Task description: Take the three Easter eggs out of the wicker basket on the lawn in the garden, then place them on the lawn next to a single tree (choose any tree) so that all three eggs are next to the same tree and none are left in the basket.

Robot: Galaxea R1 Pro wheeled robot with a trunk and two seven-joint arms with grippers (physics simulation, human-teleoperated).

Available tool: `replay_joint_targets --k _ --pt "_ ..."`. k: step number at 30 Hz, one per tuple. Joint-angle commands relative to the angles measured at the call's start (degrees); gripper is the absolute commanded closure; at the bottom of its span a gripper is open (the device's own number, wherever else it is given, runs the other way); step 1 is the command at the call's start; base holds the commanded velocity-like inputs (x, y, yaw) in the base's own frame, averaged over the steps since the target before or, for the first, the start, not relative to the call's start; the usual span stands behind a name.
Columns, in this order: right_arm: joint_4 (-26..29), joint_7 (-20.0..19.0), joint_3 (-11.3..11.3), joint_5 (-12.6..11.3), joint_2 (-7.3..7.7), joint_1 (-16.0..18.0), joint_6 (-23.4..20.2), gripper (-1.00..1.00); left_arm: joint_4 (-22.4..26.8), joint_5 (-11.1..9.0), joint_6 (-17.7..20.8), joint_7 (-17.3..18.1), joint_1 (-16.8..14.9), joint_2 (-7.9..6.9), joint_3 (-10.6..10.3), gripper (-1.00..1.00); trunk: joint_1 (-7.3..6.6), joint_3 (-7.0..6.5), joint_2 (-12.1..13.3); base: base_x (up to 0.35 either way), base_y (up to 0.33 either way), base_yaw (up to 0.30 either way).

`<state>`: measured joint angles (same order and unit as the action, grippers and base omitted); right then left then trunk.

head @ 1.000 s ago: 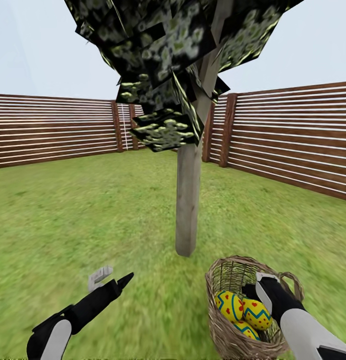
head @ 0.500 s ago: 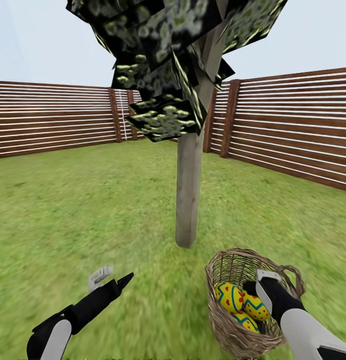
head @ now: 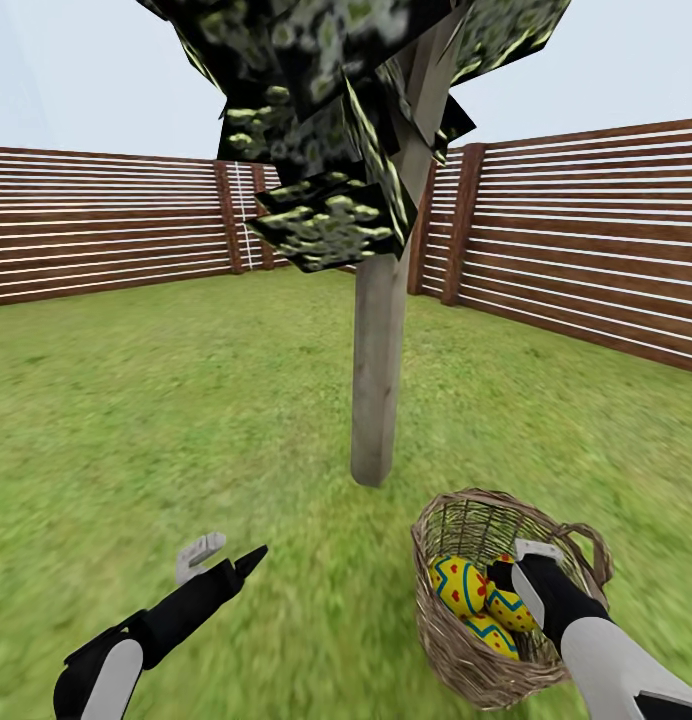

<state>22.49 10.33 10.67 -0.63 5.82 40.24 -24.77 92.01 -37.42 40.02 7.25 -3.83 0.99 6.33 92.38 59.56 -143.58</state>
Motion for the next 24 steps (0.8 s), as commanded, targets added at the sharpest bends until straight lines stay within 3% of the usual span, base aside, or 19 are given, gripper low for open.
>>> replay_joint_targets --k 1,24 --pt "0.1 0.12 0.15 -0.07 -0.02 0.02 -0.28 -1.0 0.02 0.01 0.41 0.29 -0.02 0.03 0.17 -1.0 -0.01 0.05 -0.02 0.0 0.0 0.0" --pt "0.1 0.13 0.14 -0.02 -0.04 -0.02 -0.28 -1.0 -2.67 0.04 0.33 0.31 -0.02 -0.11 0.51 -1.0 -0.01 0.05 -0.02 0.064 -0.028 0.0"
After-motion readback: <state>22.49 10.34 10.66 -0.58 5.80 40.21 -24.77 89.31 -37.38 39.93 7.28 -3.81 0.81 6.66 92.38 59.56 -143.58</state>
